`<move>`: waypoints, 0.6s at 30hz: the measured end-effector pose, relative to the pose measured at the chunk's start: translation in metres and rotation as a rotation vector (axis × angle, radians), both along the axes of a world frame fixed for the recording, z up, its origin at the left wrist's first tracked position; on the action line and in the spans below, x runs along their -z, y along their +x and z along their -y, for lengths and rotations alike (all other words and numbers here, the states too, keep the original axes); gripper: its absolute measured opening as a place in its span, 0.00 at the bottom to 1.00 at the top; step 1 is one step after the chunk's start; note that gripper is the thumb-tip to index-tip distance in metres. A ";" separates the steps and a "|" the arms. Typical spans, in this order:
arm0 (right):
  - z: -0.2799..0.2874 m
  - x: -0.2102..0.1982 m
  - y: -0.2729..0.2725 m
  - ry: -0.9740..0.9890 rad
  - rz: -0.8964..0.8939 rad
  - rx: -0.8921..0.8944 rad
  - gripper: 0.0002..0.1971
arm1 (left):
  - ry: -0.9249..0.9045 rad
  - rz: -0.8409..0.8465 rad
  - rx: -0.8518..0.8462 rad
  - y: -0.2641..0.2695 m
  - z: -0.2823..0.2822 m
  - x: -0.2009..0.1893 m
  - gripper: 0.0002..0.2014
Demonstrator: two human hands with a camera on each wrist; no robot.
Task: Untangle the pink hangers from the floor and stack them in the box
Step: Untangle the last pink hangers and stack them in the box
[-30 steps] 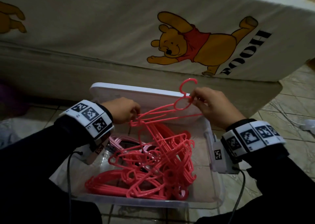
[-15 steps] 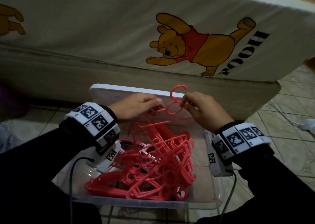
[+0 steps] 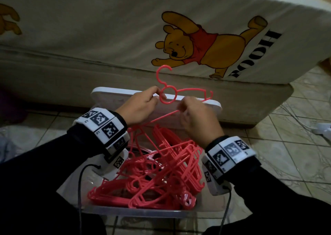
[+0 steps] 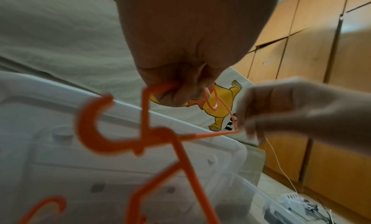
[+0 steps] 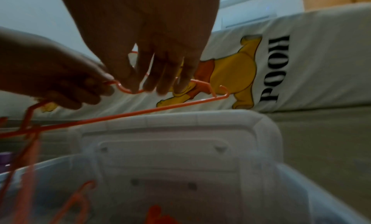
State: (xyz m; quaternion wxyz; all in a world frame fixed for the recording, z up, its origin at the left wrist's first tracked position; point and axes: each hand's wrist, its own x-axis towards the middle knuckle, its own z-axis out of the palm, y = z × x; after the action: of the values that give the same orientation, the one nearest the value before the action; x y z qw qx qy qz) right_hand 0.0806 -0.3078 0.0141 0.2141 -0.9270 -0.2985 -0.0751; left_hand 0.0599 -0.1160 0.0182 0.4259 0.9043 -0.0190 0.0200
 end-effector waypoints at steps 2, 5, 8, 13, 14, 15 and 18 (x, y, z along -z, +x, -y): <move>-0.011 0.013 -0.009 -0.093 -0.219 -0.085 0.11 | -0.015 0.010 -0.015 0.001 0.001 0.000 0.10; -0.026 0.033 -0.027 -0.221 -0.426 -0.199 0.19 | -0.038 0.025 -0.013 0.004 0.003 0.000 0.11; -0.034 0.046 -0.040 -0.276 -0.459 -0.248 0.17 | -0.101 0.025 -0.027 0.006 0.003 -0.001 0.10; -0.030 0.034 -0.030 -0.166 -0.419 -0.222 0.09 | -0.027 0.078 -0.075 0.010 -0.008 -0.009 0.09; -0.027 0.030 -0.025 -0.150 -0.410 -0.211 0.08 | -0.027 0.080 -0.088 0.011 -0.011 -0.012 0.09; -0.023 0.027 -0.021 -0.136 -0.402 -0.196 0.07 | -0.036 0.077 -0.099 0.011 -0.014 -0.014 0.10; -0.013 0.024 -0.012 -0.104 -0.384 -0.150 0.05 | -0.033 0.062 -0.126 0.009 -0.019 -0.019 0.10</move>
State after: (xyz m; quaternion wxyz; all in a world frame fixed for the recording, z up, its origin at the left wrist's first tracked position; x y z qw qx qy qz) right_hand 0.0687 -0.2952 -0.0103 0.2241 -0.9093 -0.3237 0.1346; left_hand 0.0688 -0.0967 0.0374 0.4380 0.8955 0.0251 0.0751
